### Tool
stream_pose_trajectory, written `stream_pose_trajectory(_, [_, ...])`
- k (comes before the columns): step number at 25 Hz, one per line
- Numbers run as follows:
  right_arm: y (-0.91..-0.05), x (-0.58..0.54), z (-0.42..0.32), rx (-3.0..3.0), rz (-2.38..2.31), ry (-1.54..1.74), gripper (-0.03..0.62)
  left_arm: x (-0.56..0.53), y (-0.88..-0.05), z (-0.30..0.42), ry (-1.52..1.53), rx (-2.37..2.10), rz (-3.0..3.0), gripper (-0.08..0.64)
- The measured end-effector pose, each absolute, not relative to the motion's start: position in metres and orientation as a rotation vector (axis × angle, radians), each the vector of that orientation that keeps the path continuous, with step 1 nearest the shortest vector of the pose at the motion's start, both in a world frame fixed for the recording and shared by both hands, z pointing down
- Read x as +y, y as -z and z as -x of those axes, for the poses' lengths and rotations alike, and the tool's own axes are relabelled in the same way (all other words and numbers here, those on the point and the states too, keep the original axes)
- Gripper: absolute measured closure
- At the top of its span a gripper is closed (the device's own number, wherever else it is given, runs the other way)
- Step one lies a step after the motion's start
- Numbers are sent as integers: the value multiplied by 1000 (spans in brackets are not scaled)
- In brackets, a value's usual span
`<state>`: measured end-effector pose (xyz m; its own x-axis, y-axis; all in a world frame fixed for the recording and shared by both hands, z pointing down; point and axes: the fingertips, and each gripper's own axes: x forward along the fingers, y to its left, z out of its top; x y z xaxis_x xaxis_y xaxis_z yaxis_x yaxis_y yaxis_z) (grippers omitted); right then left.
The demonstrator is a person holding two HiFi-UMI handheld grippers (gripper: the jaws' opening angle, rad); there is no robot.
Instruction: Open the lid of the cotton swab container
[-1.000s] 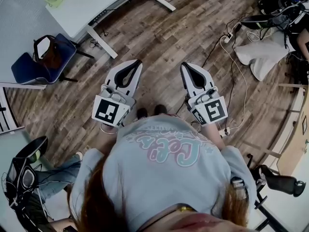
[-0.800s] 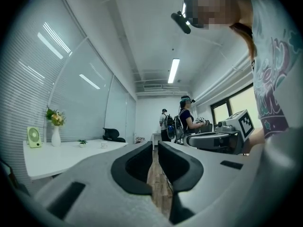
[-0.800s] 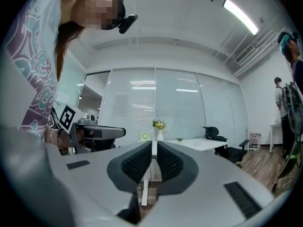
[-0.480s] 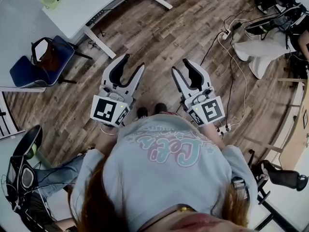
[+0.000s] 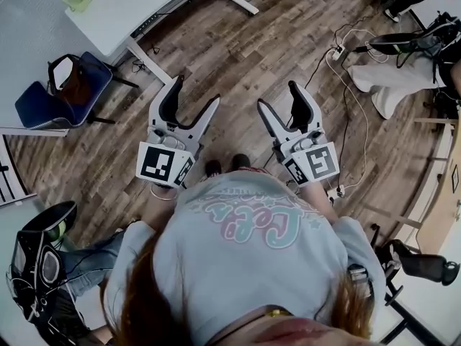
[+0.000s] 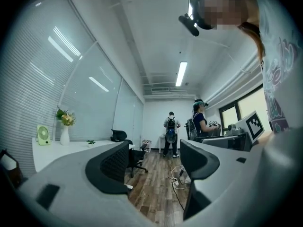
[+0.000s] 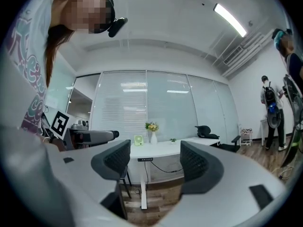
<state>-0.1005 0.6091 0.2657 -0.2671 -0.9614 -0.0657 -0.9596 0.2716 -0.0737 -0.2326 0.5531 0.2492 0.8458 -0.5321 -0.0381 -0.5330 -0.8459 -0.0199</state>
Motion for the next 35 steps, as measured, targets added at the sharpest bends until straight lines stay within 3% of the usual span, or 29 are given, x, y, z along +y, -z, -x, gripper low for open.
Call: stream_pose_trajectory(35, [-290, 582, 204, 2385, 1938, 174, 272, 515, -285, 331, -10, 812, 3104, 241])
